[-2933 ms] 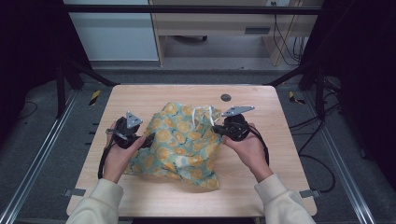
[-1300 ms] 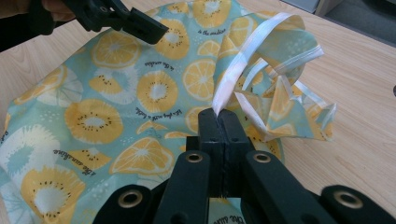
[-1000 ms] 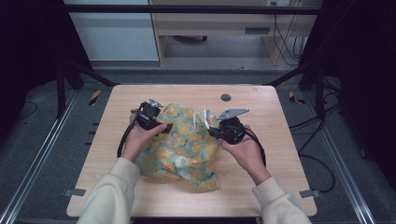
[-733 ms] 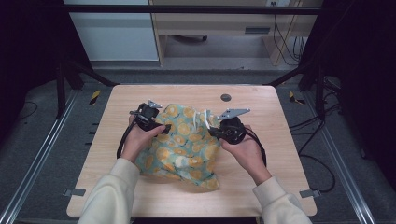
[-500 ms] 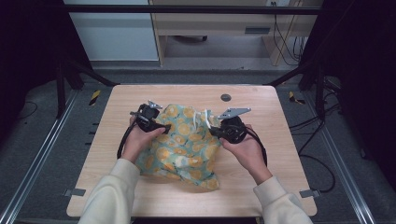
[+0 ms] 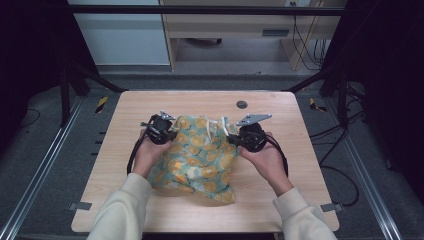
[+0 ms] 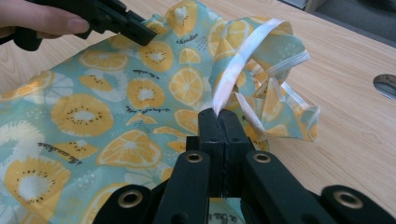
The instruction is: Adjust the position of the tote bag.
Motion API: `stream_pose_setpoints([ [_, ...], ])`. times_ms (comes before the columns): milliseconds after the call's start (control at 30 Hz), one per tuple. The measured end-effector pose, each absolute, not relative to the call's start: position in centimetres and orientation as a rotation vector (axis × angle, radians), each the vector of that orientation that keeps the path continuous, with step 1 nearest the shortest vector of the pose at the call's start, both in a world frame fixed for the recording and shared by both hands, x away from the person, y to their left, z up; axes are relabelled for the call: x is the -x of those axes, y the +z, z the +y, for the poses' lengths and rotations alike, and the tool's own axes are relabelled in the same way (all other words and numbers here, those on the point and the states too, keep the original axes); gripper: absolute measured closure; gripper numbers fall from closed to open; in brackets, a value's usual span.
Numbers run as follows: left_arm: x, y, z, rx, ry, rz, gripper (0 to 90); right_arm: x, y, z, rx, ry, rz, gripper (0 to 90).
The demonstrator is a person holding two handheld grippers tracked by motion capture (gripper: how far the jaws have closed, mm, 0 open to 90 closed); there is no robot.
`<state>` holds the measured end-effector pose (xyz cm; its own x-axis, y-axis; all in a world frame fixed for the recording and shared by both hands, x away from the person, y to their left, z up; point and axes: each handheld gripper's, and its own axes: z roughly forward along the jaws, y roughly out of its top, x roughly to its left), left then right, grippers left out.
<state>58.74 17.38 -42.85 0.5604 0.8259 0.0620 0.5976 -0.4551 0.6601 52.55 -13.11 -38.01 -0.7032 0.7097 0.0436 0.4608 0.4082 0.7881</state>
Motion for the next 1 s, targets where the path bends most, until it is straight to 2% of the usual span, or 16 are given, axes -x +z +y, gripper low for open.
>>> stream_pose_setpoints([
  [467, -56.9, -41.2, 18.7, -2.082, 0.567, 1.058, 89.9, -52.9, -38.0, -15.3, -1.038, 1.179, 2.319, 89.9],
  [1000, -54.7, -39.1, 20.2, -1.96, 0.651, 0.98, 90.0, -52.0, -35.9, -19.2, -1.017, 1.26, 2.172, 90.0],
])
